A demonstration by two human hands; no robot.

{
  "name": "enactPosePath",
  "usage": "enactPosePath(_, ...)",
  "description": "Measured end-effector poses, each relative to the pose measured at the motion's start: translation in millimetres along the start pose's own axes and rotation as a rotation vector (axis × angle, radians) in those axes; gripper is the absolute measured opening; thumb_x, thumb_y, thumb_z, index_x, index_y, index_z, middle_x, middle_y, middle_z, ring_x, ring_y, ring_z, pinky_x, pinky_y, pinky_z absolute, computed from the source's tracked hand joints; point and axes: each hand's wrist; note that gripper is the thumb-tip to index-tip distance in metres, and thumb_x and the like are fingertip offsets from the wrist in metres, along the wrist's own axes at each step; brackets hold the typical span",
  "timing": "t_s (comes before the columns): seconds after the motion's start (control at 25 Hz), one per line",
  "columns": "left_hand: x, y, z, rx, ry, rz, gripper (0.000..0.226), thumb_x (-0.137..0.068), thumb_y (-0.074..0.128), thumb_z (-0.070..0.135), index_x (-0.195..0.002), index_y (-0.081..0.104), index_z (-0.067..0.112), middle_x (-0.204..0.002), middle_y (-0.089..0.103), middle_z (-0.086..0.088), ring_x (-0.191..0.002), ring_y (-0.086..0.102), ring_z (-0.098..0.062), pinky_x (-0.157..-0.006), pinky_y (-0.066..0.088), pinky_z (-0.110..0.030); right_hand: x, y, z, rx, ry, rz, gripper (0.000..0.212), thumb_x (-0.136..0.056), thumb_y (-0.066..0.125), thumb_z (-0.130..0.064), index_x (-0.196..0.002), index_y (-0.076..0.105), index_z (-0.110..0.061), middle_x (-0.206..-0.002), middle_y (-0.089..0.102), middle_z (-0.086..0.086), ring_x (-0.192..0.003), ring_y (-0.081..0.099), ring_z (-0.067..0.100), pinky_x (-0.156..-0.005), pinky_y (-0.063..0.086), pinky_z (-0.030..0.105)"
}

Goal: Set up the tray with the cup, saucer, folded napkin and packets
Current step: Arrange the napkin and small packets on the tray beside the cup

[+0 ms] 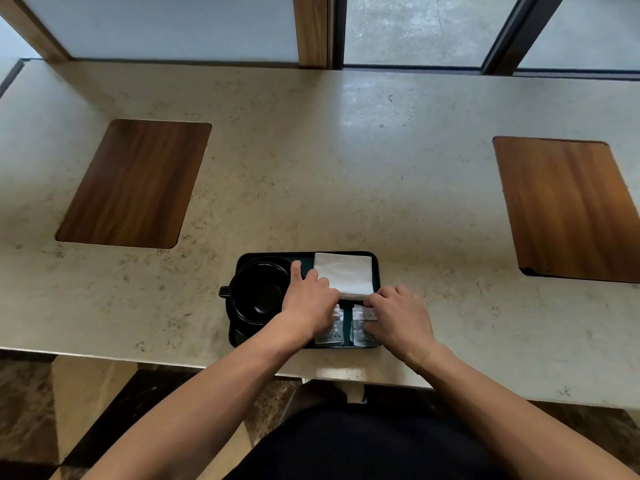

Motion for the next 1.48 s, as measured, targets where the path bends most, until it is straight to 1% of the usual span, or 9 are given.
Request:
enactPosePath(0.28,10.5,-7.1,-22.5,0.122,0.009,0.090,0.027,-0.089,0.056,0.041,-0.110,0.060,0.025,-0.109,0.060,-0.001,-0.113,0.046,-0.026,-0.108,0.010,-0.057,3.7,-9.6,-9.5,-0.071,0.008,0.096,0.036,-0.085,0.062,-0.044,-0.119,0.059,-0.033,-0.113,0.061,-0.010,-0.102,0.050,0.016,-0.076,0.043,0.030)
enactPosePath(0.52,40.4,-2.0,-66.7,0.429,-0.021,0.329,0.021,-0.086,0.060,0.043,-0.105,0.062,0.034,-0.111,0.059,0.012,-0.115,0.046,-0.012,-0.104,0.014,-0.042,-6.2,-18.7,-24.6,-0.184,0.000,0.113,0.036,-0.083,0.064,-0.046,-0.118,0.058,-0.036,-0.110,0.061,-0.012,-0.104,0.051,0.012,-0.077,0.048,0.032)
enactPosePath(0.68,54.8,2.0,-82.6,0.551,-0.004,0.466,0.023,-0.083,0.065,0.040,-0.105,0.063,0.034,-0.115,0.059,0.016,-0.113,0.049,-0.009,-0.093,0.025,-0.032,-13.9,-21.1,-37.4,-0.226,-0.019,0.108,0.039,-0.081,0.066,-0.046,-0.118,0.057,-0.037,-0.107,0.061,-0.013,-0.104,0.051,0.013,-0.076,0.046,0.032)
enactPosePath(0.76,60.2,5.6,-94.6,0.594,-0.058,0.504,0.024,-0.081,0.067,0.038,-0.105,0.064,0.032,-0.115,0.060,0.014,-0.111,0.051,-0.011,-0.090,0.030,-0.033,-16.6,-20.8,-43.8,-0.246,-0.037,0.110,0.040,-0.081,0.067,-0.046,-0.119,0.057,-0.038,-0.106,0.061,-0.014,-0.106,0.050,0.012,-0.077,0.046,0.032)
enactPosePath(0.88,69.9,14.4,-118.1,0.664,-0.137,0.537,0.026,-0.079,0.070,0.036,-0.104,0.065,0.032,-0.111,0.062,0.012,-0.107,0.054,-0.012,-0.092,0.038,-0.041,-20.4,-20.7,-50.2,-0.273,-0.054,0.096,0.042,-0.080,0.068,-0.044,-0.120,0.056,-0.038,-0.106,0.060,-0.013,-0.107,0.050,0.013,-0.078,0.046,0.033)
enactPosePath(1.0,82.2,27.4,-141.9,0.692,-0.208,0.520,0.033,-0.078,0.071,0.039,-0.110,0.063,0.034,-0.111,0.061,0.014,-0.108,0.053,-0.010,-0.094,0.039,-0.042,-26.7,-20.1,-56.3,-0.274,-0.078,0.058,0.051,-0.080,0.068,-0.041,-0.128,0.050,-0.038,-0.111,0.059,-0.012,-0.109,0.050,0.014,-0.079,0.046,0.032)
enactPosePath(1.16,98.0,50.3,-160.3,0.763,-0.231,0.387,0.047,-0.078,0.070,0.043,-0.122,0.056,0.033,-0.121,0.059,0.014,-0.114,0.051,-0.009,-0.099,0.040,-0.047,-41.0,-18.8,-66.7,-0.243,-0.118,-0.005,0.061,-0.080,0.067,-0.037,-0.136,0.043,-0.036,-0.121,0.057,-0.007,-0.113,0.049,0.017,-0.083,0.047,0.035)
enactPosePath(1.32,106.3,69.0,-161.8,0.872,-0.268,0.288,0.048,-0.080,0.070,0.042,-0.125,0.053,0.034,-0.112,0.062,0.016,-0.107,0.056,-0.006,-0.098,0.041,-0.050,-54.8,-16.2,-73.3,-0.241,-0.121,-0.025,0.066,-0.082,0.067,-0.035,-0.142,0.039,-0.032,-0.127,0.055,-0.006,-0.117,0.049,0.018,-0.082,0.048,0.034)
enactPosePath(1.48,103.5,79.3,-157.1,0.925,-0.326,0.304,0.039,-0.083,0.068,0.046,-0.119,0.056,0.037,-0.100,0.063,0.021,-0.098,0.059,-0.001,-0.098,0.040,-0.048,-66.4,-14.7,-79.0,-0.228,-0.160,-0.017,0.070,-0.080,0.069,-0.034,-0.143,0.038,-0.033,-0.128,0.055,-0.005,-0.117,0.050,0.018,-0.076,0.047,0.030)
Point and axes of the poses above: each hand's wrist, its own x-axis away from the middle knuckle, its own y-axis out of the palm, z = x × y
